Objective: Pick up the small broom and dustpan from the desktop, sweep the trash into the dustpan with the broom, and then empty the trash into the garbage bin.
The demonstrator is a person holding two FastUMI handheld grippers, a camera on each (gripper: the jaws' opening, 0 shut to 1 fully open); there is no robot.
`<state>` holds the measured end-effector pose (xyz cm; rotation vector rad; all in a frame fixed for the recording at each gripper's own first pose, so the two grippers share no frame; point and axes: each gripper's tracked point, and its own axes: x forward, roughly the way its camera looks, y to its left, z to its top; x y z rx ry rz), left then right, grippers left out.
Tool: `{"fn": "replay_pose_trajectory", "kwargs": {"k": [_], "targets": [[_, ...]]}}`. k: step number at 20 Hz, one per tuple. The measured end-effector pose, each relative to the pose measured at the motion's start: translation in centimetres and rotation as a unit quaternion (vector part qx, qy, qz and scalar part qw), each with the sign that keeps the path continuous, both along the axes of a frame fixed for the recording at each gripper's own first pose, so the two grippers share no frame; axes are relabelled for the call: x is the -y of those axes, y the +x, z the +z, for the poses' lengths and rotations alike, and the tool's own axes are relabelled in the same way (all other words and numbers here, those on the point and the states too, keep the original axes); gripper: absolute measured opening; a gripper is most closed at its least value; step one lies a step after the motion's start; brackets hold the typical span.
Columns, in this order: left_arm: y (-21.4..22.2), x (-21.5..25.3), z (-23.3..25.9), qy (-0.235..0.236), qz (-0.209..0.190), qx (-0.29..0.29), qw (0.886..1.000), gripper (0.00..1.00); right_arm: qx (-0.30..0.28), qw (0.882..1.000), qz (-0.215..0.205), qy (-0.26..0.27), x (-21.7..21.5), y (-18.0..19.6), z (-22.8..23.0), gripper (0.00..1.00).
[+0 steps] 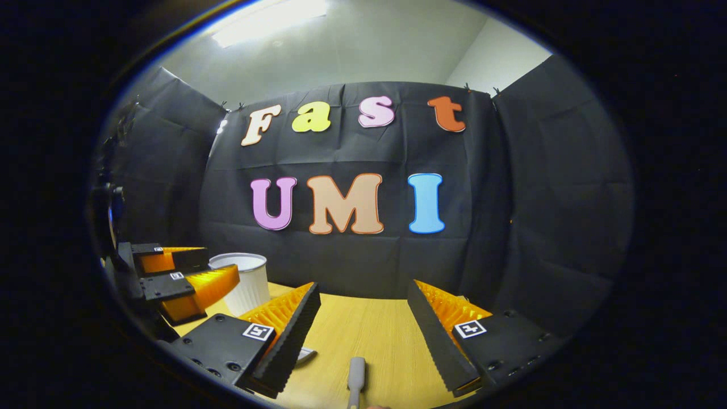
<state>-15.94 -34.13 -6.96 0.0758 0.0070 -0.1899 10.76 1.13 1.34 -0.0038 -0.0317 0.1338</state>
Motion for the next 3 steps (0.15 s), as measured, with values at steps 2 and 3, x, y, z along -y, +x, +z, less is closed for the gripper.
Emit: {"fn": "replay_pose_trajectory", "kwargs": {"k": [2,3], "targets": [[-0.51,0.57,0.61,0.004,-0.019,0.012,1.0,0.93,0.015,1.0,-0.014,0.002,-0.18,-0.17,1.14,0.98],[-0.55,0.84,0.7,0.0,-0.028,0.013,1.0,0.92,0.019,1.0,-0.02,0.0,-0.37,-0.16,1.35,0.99]]}}
